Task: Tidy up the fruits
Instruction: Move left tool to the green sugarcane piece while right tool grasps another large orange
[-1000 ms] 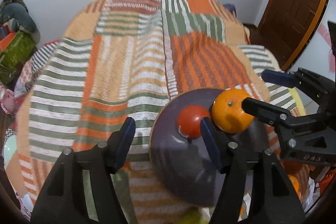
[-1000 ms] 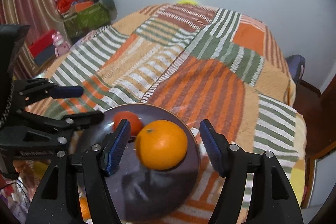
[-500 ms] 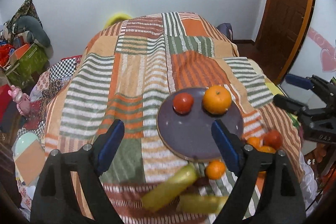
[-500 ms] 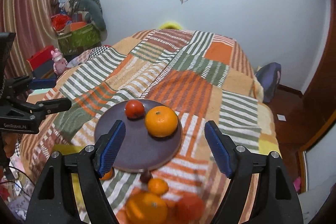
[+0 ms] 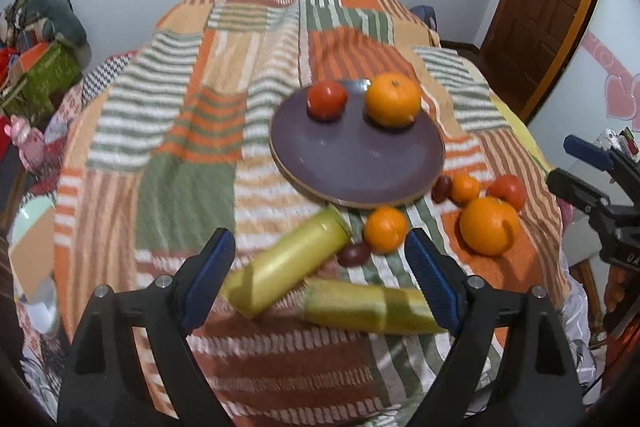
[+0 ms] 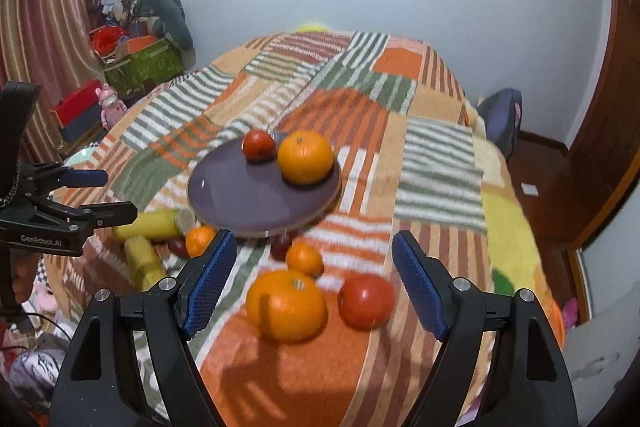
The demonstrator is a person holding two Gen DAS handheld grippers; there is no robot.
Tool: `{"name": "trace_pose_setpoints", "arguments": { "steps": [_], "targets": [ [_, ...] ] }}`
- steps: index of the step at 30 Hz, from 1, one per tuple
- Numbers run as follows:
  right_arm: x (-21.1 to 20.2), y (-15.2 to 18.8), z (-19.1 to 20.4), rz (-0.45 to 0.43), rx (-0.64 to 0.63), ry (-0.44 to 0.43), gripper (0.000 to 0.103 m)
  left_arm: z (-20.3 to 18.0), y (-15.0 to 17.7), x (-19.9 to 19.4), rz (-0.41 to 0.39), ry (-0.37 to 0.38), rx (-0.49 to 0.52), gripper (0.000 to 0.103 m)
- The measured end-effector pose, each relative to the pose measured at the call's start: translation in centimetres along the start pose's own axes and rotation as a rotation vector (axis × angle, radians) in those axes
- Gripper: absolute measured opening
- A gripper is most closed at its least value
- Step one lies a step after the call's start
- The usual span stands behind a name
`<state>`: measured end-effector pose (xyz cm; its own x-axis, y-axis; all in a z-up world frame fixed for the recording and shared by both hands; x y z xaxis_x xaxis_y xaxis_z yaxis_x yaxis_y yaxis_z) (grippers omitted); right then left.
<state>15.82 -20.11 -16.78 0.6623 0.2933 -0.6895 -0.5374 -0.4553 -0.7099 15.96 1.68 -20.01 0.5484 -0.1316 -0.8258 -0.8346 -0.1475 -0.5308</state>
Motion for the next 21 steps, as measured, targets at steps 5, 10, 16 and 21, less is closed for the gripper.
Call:
{"name": "trace_pose_setpoints", "arguments": {
  "steps": [5, 10, 16, 21],
  "targets": [
    [1.1, 2.4, 0.6, 0.054, 0.029, -0.035, 0.078, -0.7, 1.7, 1.3, 0.040, -0.011, -0.014, 0.087],
    [2.2, 4.0, 1.4, 0.098, 0.028, -0.065, 0.078, -1.9, 3.3, 2.2, 0.065, -0.030, 0.012, 0.087],
    [3.3, 4.3, 1.8, 0.113, 0.042, -0.101, 0.078, -2.2, 4.1, 2.9, 0.076, -0.023, -0.041, 0.095],
    [4.2, 4.9, 2.4, 0.134, 0.039, -0.128, 0.078, -1.6, 4.4, 3.7, 0.094, -0.017, -0.121, 0.103]
  ]
}}
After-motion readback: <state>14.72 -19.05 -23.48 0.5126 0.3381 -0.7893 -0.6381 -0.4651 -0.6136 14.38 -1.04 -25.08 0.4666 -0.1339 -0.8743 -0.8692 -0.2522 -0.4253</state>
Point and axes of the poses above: each gripper's, at about its wrist camera, not at the fingertips, and x roughly the way its jaws point, z to its left, y to its underside, the point moved 4 cm from there along x, roughly the way its jaws point, and after that the axes turned 12 degrees about -x, right-handed, at the moved point
